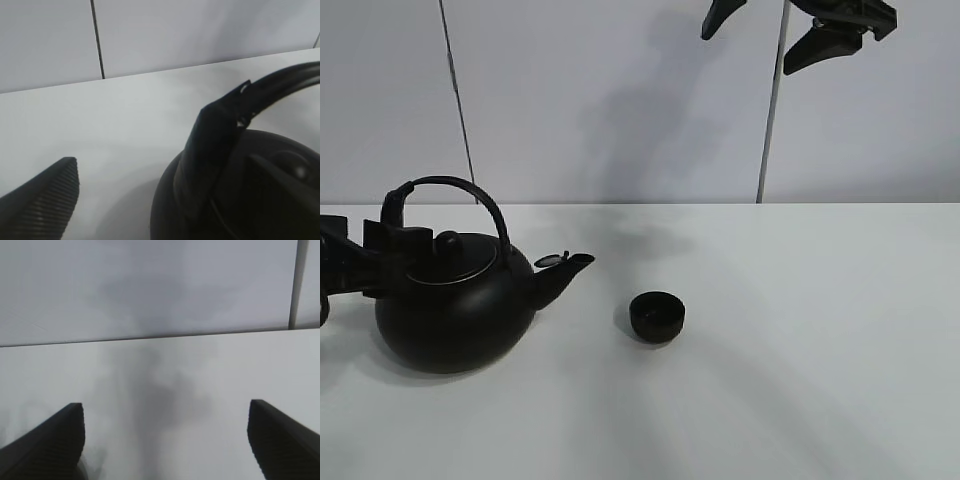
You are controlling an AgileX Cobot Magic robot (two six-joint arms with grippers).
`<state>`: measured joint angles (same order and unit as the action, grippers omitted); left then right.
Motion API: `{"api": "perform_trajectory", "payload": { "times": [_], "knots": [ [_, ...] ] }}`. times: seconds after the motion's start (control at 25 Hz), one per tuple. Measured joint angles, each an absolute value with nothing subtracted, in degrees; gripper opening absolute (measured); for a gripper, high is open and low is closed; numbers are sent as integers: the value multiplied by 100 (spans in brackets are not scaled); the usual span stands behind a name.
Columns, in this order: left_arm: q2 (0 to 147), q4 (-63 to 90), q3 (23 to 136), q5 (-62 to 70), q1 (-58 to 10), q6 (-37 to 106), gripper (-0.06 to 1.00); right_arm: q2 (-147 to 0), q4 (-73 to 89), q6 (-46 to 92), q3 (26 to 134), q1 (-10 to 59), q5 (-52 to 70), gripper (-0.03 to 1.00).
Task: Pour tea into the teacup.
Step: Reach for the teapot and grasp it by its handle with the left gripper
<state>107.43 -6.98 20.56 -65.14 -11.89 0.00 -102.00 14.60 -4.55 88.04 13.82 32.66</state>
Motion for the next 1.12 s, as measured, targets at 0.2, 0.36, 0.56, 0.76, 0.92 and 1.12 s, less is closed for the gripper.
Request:
{"api": "perform_trajectory", "payload": {
  "times": [0.2,0.36,0.56,0.76,0.92,1.12],
  "knots": [
    [10859,-666,2131,-6616,-1189,0,63,-10200,1461,-455,8804,1382,3231,61],
    [10859,-666,2226,-6597,-1189,0,63,-10200,1461,-455,8804,1382,3214,61],
    [10859,-664,2283,-6597,-1189,0,63,-10200,1461,-455,8804,1382,3207,61],
    [10859,-664,2296,-6595,-1189,0,59,-10200,1461,-455,8804,1382,3201,61],
    [10864,-670,2410,-6595,-1189,0,53,-10200,1461,-455,8804,1382,3201,61],
    [10863,-761,2530,-6595,-1189,0,51,-10200,1461,-455,8804,1382,3201,61]
  ]
}}
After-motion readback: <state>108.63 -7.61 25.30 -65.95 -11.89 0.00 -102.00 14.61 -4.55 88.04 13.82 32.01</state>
